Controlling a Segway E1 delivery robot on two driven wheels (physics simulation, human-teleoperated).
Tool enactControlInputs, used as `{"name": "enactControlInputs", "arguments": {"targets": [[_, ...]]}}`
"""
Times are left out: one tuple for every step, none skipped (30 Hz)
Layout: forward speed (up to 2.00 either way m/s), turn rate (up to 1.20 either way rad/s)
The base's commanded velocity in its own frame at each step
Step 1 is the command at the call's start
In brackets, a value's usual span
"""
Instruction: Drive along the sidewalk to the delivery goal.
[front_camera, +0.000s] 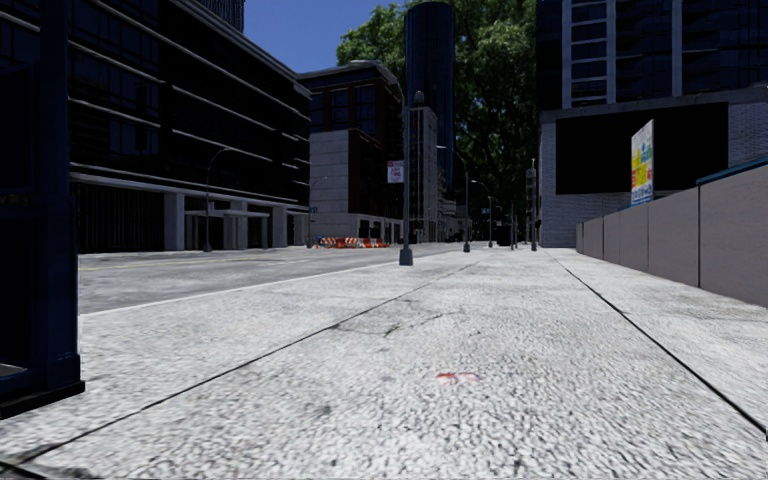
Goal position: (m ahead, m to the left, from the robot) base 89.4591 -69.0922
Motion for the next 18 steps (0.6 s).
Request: {"name": "enactControlInputs", "arguments": {"targets": [[2.00,-0.72],[2.00,-0.74],[2.00,-0.74],[2.00,-0.74],[2.00,-0.74],[2.00,-0.73],[2.00,-0.73],[2.00,-0.71],[2.00,-0.69],[2.00,-0.69],[2.00,-0.63],[2.00,-0.59],[2.00,-0.57],[2.00,-0.57],[2.00,-0.57],[2.00,-0.57],[2.00,-0.57],[2.00,-0.57]]}}
